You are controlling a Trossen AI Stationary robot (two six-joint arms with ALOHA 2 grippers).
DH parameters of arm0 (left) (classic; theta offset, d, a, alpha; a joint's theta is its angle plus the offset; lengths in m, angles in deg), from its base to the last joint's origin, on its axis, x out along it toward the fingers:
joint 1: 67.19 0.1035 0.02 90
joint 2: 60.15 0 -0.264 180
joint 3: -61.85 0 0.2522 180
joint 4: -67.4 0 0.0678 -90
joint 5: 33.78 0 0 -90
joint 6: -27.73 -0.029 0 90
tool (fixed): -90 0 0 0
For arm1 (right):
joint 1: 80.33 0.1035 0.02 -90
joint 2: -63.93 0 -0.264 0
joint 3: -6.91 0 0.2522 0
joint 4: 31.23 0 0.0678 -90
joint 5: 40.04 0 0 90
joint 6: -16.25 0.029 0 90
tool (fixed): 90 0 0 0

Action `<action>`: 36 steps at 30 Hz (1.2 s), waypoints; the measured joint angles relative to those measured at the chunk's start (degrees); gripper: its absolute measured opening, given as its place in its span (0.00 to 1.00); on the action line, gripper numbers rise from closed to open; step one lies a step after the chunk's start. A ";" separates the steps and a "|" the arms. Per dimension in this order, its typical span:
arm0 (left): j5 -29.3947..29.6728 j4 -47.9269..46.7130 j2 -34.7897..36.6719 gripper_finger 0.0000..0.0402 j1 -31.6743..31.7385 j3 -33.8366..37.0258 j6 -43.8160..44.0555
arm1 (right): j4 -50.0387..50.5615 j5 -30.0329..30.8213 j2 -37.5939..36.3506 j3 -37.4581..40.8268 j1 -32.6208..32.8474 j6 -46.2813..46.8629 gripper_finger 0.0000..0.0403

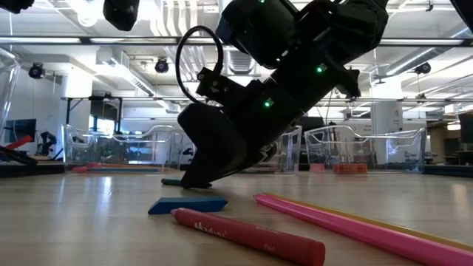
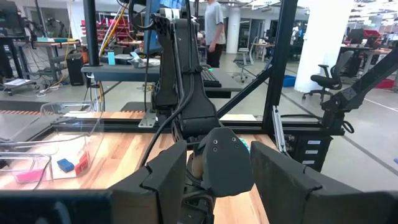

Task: Sort crayons/erasers/pens/pencils in bins
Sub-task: Put the green crayon into the top middle transparent bin

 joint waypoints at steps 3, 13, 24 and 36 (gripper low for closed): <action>0.00 0.01 0.00 0.41 0.00 0.00 0.02 | 0.00 -0.12 0.00 -0.12 0.00 -0.47 0.45; 0.00 -0.01 0.00 0.41 0.00 0.00 0.04 | 1.37 -0.30 0.02 -0.25 0.02 0.47 0.45; 0.00 -0.03 0.00 0.41 0.00 0.00 0.04 | 1.81 -1.40 0.02 -0.23 0.28 1.08 0.42; 0.00 -0.03 -0.02 0.41 0.00 0.04 0.07 | 1.80 -4.47 0.02 -0.25 0.37 0.76 0.10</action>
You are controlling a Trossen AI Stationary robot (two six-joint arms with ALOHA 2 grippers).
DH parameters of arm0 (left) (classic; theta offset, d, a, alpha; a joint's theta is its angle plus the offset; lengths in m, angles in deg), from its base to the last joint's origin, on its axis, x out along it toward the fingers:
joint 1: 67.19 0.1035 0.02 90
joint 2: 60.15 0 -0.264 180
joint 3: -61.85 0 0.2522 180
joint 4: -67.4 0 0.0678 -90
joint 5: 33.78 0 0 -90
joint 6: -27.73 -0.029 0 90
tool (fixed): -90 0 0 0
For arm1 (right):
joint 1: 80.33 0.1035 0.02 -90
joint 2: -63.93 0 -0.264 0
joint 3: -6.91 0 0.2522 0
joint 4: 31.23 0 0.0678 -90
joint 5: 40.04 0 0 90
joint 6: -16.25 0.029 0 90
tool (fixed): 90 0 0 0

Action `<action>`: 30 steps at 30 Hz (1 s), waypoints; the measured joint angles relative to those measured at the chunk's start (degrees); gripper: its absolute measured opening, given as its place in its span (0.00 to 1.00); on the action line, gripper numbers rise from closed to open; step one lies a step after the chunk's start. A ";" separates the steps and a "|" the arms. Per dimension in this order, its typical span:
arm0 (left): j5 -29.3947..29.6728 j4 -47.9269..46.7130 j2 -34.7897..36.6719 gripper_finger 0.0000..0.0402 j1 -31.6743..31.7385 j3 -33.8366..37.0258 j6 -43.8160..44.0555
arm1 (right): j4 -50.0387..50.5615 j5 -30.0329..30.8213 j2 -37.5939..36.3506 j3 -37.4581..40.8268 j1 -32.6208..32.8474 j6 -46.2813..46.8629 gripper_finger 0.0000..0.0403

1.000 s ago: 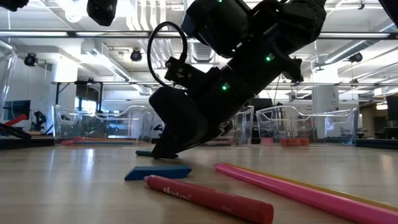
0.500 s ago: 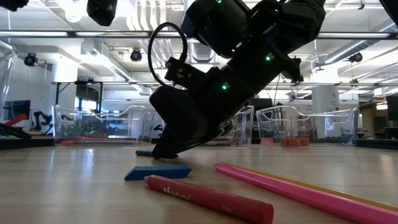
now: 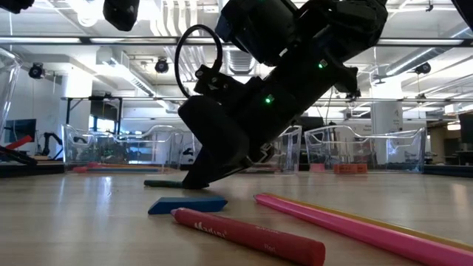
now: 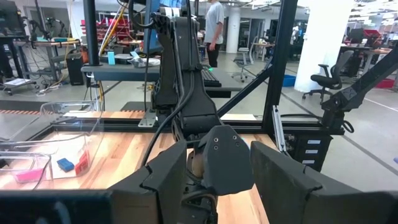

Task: Sort crayons/erasers/pens/pencils in bins
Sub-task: Put the green crayon into the top middle transparent bin

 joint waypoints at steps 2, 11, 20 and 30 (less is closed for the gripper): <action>-0.02 0.00 0.00 0.41 0.00 0.00 -0.02 | 0.15 0.02 0.00 -0.09 0.00 0.00 0.06; -0.01 -0.02 0.00 0.41 0.00 0.06 0.00 | 5.43 -0.33 -2.77 -0.40 -0.63 -1.08 0.05; -0.02 0.03 0.00 0.41 0.00 0.09 0.24 | 10.66 11.21 -17.28 4.29 -4.21 -7.11 0.05; -0.02 0.09 0.00 0.41 0.00 0.09 0.24 | 3.74 1.75 -32.60 16.05 -23.85 -9.53 0.05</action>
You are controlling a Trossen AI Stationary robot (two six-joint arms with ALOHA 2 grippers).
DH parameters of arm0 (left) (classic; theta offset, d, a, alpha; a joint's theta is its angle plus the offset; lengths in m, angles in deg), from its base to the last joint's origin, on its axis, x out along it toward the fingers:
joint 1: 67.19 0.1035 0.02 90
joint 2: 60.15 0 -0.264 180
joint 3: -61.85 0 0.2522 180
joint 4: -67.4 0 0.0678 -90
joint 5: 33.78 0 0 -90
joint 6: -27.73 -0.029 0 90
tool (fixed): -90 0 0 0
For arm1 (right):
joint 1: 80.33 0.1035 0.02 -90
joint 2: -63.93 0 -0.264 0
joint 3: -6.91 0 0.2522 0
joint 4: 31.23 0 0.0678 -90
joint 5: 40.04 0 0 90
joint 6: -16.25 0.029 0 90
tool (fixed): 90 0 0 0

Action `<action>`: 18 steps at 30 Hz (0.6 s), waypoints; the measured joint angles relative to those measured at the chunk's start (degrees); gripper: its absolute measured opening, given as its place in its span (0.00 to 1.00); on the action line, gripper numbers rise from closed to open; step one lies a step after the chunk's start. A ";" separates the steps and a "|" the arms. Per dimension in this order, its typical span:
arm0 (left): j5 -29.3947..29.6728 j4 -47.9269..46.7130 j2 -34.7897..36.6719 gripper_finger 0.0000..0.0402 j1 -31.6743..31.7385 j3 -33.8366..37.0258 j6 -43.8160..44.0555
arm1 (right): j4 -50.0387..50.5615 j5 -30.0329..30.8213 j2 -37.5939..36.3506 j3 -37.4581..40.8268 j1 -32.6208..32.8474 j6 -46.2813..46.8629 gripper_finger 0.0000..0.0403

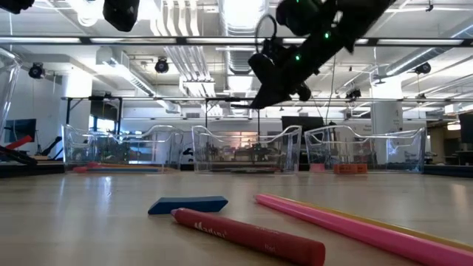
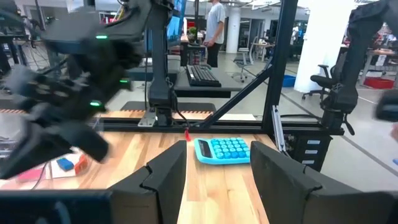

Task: Sort crayons/erasers/pens/pencils in bins
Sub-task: Put the green crayon into the top middle transparent bin

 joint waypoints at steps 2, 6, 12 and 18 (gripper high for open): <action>0.00 -0.01 0.00 0.41 0.00 0.00 0.00 | -3.48 -6.34 -0.88 1.91 -4.60 1.29 0.04; 0.02 0.00 0.00 0.41 0.00 -0.04 0.00 | -7.87 -14.47 -0.62 4.75 -11.23 4.38 0.04; 0.02 -0.01 0.00 0.41 0.00 -0.04 0.00 | -11.81 -15.11 -0.35 6.79 -13.21 6.52 0.09; 0.02 0.00 0.00 0.41 0.00 -0.04 0.00 | -11.39 -15.02 -0.43 5.72 -12.82 6.51 0.23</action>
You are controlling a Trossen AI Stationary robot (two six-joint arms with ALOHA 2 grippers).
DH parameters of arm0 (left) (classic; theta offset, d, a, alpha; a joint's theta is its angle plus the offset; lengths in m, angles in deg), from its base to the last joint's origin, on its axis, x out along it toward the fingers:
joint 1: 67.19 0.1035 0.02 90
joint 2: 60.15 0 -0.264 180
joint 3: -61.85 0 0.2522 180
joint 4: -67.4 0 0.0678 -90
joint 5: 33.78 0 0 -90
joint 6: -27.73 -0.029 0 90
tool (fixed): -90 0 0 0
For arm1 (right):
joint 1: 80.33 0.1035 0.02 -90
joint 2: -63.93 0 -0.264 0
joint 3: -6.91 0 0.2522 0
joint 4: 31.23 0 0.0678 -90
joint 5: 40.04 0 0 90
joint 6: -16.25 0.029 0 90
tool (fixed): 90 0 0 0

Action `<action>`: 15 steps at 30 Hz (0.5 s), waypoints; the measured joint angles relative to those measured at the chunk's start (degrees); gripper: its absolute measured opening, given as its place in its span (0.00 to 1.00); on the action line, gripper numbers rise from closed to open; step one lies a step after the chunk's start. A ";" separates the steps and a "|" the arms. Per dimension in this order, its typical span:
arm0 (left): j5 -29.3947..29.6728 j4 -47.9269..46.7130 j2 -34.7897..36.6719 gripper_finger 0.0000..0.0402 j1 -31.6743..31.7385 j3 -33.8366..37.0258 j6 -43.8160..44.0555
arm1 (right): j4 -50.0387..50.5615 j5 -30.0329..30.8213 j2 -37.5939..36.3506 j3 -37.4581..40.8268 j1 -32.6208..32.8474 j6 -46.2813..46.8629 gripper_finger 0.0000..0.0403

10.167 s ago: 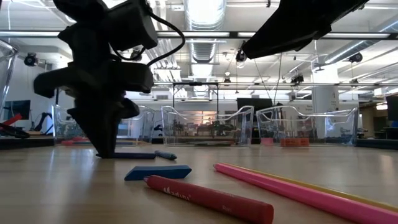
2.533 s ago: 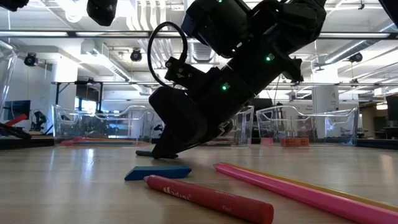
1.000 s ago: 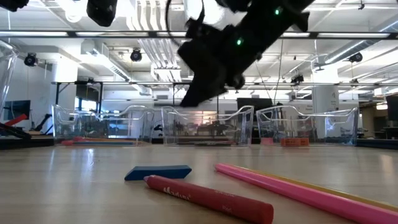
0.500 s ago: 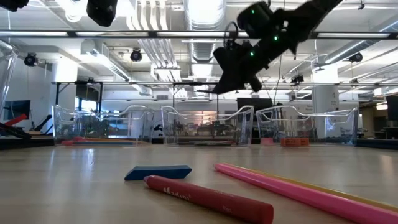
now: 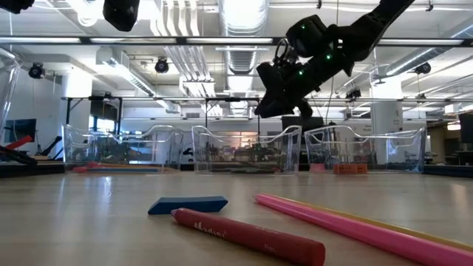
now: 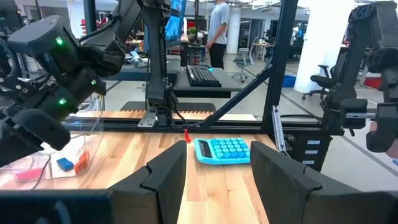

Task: Sort crayons/erasers/pens/pencils in bins
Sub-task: Put the green crayon into the top middle transparent bin, then put the yellow colored pencil into the top left transparent bin

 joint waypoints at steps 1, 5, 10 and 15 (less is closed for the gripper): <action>0.00 0.00 0.00 0.41 0.00 0.00 0.00 | 0.33 -0.04 -0.02 -0.40 0.09 0.00 0.25; 0.00 -0.02 0.00 0.41 0.00 0.00 0.00 | 4.71 -4.29 -0.39 -3.11 1.34 -0.03 0.35; 0.00 -0.02 0.00 0.41 0.00 0.00 0.00 | 9.40 -14.36 -0.81 -5.12 6.61 -1.35 0.41; 0.00 -0.02 0.00 0.41 0.00 0.00 0.00 | 14.81 -15.37 -0.74 -4.85 16.46 -0.18 0.42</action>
